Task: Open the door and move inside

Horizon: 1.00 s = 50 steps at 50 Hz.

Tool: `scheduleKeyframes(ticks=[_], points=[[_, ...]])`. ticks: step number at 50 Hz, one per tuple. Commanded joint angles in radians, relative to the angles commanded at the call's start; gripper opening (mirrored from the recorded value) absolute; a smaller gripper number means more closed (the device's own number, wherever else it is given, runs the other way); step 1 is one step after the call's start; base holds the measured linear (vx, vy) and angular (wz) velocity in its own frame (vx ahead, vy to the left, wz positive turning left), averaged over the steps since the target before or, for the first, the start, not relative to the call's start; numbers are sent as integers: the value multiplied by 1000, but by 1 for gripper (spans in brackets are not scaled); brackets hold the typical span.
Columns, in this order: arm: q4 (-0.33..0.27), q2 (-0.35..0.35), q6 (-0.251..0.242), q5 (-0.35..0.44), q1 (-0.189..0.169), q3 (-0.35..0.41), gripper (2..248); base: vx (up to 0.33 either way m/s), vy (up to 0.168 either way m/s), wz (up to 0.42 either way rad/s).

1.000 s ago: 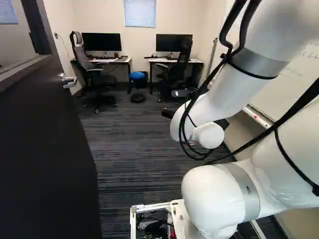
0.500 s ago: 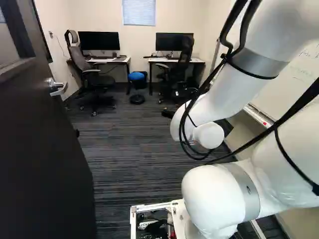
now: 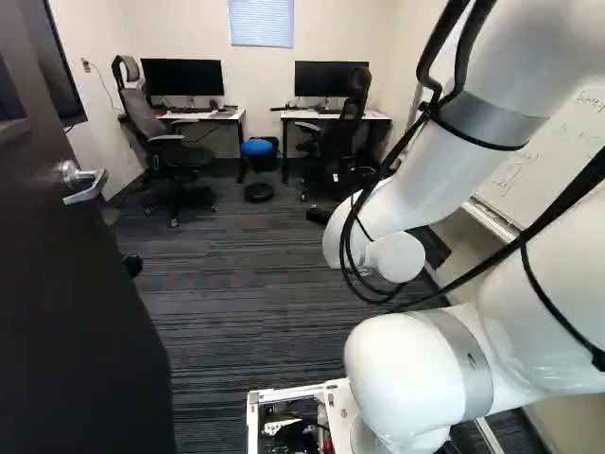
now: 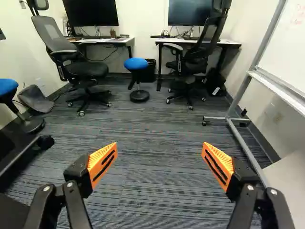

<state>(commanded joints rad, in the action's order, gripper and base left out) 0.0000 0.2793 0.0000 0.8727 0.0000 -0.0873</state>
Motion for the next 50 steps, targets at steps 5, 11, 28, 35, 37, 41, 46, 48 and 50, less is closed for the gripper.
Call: scheduleKeyframes(ticks=[5,11,28,35,37,41,46,48,50], points=[[0,0,0,0,0,0,247,193,3,-23],[0,0,0,0,0,0,247,198,9,-12],[0,0,0,0,0,0,247,197,0,-18],[0,0,0,0,0,0,247,185,2,-15],[0,0,0,0,0,0,247,205,3,-18],[0,0,0,0,0,0,247,195,4,-19],[0,0,0,0,0,0,247,190,1,-17],[0,0,0,0,0,0,247,193,1,-13],[0,0,0,0,0,0,247,195,1,-8]])
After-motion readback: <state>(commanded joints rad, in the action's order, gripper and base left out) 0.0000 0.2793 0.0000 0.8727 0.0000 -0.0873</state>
